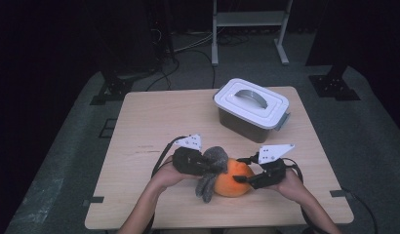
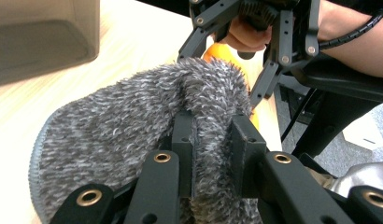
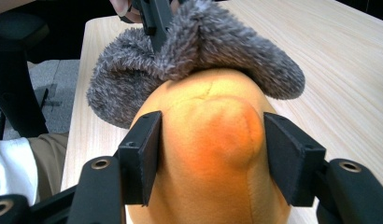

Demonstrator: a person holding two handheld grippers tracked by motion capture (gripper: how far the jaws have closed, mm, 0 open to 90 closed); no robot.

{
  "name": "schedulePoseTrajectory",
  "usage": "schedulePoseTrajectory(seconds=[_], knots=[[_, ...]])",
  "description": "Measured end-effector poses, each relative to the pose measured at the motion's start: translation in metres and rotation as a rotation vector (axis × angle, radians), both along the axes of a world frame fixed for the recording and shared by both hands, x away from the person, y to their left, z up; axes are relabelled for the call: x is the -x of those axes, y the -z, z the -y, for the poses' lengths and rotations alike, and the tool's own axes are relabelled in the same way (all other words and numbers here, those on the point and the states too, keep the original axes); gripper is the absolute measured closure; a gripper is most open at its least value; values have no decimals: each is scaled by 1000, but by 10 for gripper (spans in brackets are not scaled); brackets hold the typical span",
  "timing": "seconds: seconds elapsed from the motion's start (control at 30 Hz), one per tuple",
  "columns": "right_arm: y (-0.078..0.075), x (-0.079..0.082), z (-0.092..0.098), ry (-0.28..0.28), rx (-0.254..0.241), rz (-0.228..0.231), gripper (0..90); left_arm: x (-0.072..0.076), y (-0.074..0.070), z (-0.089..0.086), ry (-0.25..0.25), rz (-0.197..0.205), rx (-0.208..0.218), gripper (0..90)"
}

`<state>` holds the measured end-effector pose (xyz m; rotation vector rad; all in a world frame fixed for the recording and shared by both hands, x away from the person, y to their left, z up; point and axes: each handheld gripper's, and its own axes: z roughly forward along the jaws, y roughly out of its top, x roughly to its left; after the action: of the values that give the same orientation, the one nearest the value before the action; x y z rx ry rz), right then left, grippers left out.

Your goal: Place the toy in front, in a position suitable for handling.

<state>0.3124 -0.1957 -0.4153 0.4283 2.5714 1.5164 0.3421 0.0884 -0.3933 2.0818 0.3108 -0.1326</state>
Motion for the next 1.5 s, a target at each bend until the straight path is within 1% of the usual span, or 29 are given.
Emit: schedulePoseTrajectory(seconds=[0.07, 0.2, 0.27, 0.33, 0.43, 0.47, 0.53, 0.6, 0.63, 0.7, 0.8, 0.9, 0.97, 1.03, 1.07, 1.1, 1.17, 1.2, 1.23, 1.27, 1.3, 1.33, 1.37, 1.43, 1.5], knots=[[1, 0, 4, 3, -3, -3, 393, -1, 1, 0, 3, -4, -1, 741], [3, -1, 7, -10, -8, -3, 456, 0, -3, 4, 13, 3, 3, 741], [3, 0, 5, -25, -2, 9, 482, -1, -6, 5, 22, 8, 15, 741], [2, 0, 3, -44, 0, 19, 496, 0, -10, 8, 29, 10, 40, 742], [2, 1, -3, -61, -1, 28, 502, 0, -14, 14, 43, 19, 46, 741], [2, 1, -4, -62, 1, 30, 502, 0, -14, 17, 50, 19, 41, 741], [1, 2, -6, -67, 10, 36, 502, 1, -13, 19, 51, 20, 25, 742], [1, 2, -4, -70, 14, 38, 502, 0, -9, 17, 53, 16, 22, 742], [2, 2, -3, -73, 17, 42, 502, -1, -7, 14, 43, 3, 26, 742], [2, 3, 0, -75, 26, 52, 504, -3, -2, 8, 26, -14, 21, 742], [3, 2, 5, -88, 28, 61, 505, -4, 2, 2, 9, -24, 13, 742], [4, 0, 10, -88, 23, 57, 500, -4, 4, 1, 10, -29, 11, 742], [4, -2, 10, -78, 11, 28, 453, -1, 5, 5, 6, -24, -4, 741], [1, -3, 8, -55, 10, -10, 347, 0, 6, 9, 11, -15, -15, 741], [-1, -2, 6, -43, 14, -24, 317, 1, 5, 10, 13, -17, -13, 741], [-3, -1, 4, -32, 19, -31, 279, 2, 5, 12, 18, -17, -11, 740], [-6, 1, 0, -23, 31, -27, 265, 4, 3, 15, 28, -13, -8, 740], [-6, 2, -3, -23, 41, -26, 269, 5, 2, 15, 31, -7, -13, 740], [-5, 2, -4, -25, 49, -21, 305, 5, 1, 14, 32, -1, -16, 738], [-4, 2, -3, -28, 51, -21, 333, 5, 0, 13, 28, 1, -10, 737], [-3, 1, -2, -32, 46, -18, 364, 4, -1, 11, 22, 0, -5, 737], [-2, 1, -1, -34, 40, -21, 403, 4, -3, 9, 15, 10, -6, 737], [0, 1, 1, -48, 38, -18, 421, 3, -5, 8, 9, 23, -16, 738], [1, 2, 4, -68, 40, -2, 465, 3, -8, 6, 8, 29, -14, 738], [1, 3, 5, -85, 46, 26, 493, 3, -9, 8, 19, 31, -22, 738]])
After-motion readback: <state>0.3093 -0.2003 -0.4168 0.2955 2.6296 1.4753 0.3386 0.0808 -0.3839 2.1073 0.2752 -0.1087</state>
